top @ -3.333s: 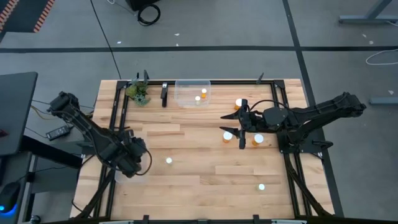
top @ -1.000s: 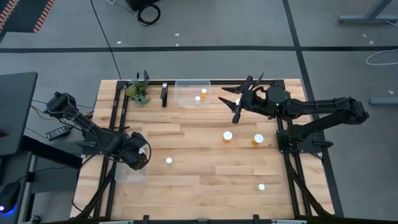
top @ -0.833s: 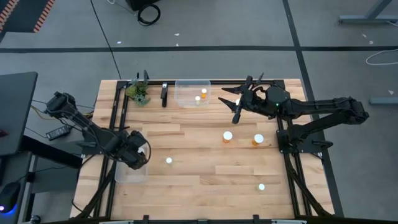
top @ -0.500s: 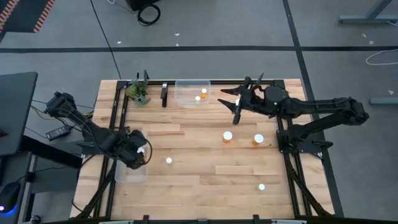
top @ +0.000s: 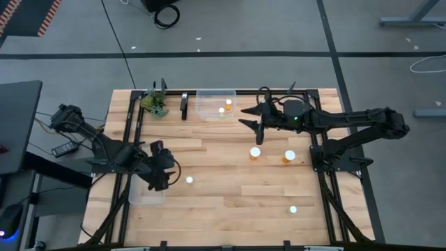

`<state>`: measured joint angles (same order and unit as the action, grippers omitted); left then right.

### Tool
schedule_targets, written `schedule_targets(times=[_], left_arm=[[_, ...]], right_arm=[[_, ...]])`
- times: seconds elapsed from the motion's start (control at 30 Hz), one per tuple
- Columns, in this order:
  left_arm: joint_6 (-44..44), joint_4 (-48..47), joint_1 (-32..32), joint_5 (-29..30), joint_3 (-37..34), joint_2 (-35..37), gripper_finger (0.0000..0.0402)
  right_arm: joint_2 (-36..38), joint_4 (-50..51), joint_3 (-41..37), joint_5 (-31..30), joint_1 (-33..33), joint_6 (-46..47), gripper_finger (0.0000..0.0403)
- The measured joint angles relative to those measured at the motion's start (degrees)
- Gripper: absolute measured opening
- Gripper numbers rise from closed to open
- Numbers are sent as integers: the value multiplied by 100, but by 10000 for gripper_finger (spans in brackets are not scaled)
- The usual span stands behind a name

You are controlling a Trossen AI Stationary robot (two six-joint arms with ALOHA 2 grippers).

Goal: Pick and place medicine bottles into bin by pill shape (circle, oval)
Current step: Put the left small yellow pill bottle into the top transparent bin

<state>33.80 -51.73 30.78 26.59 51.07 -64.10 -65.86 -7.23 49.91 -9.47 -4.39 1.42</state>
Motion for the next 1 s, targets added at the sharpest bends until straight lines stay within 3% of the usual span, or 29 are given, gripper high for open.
schedule_targets(times=[0.4, 0.73, 1.0], left_arm=[[-1690, 910, -41, -51, -4, -2, 203], [-3132, 1277, -11, -772, -7, -2, 178], [-3090, 1855, 338, -864, -795, 114, 160]], right_arm=[[-911, 85, -2, -41, 585, 755, 186], [-1567, -61, 39, -356, 771, 1741, 186], [-2225, 162, 933, -520, 840, 1663, 186]])
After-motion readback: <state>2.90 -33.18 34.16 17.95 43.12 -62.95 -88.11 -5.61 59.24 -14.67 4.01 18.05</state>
